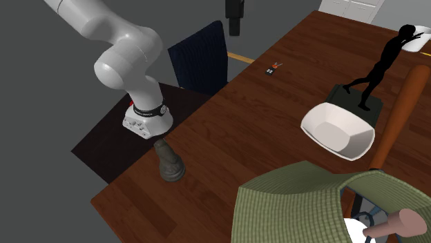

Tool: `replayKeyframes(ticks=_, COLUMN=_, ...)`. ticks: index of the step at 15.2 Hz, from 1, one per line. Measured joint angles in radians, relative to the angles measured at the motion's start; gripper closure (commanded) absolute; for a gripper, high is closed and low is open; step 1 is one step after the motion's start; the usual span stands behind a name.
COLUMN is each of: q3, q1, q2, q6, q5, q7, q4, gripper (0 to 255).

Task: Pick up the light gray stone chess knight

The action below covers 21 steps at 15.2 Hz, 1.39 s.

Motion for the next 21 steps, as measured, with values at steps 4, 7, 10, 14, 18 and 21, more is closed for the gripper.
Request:
replayKeyframes(ticks=4, q3=-0.033, q1=-0.014, q2=-0.029, q6=0.021, q5=-0.021, q7=-0.030, q4=-0.063, gripper=0)
replayKeyframes(ticks=7, q3=-0.072, q1=-0.033, q2=-0.075, q6=0.042, q5=-0.051, q7=-0.065, q4=-0.146, gripper=0)
replayKeyframes(ticks=10, q3=-0.118, q1=-0.059, q2=-0.112, q6=0.067, q5=-0.088, q7=-0.104, q4=-0.224, gripper=0)
replayKeyframes(ticks=14, q3=-0.179, q1=-0.098, q2=-0.143, q6=0.111, q5=-0.143, q7=-0.154, q4=-0.317, gripper=0)
replayKeyframes(ticks=18, q3=-0.256, q1=-0.150, q2=-0.165, q6=0.164, q5=-0.214, q7=-0.213, q4=-0.410, gripper=0)
replayKeyframes(ticks=21, q3=-0.320, q1=-0.198, q2=-0.170, q6=0.192, q5=-0.276, q7=-0.265, q4=-0.454, gripper=0)
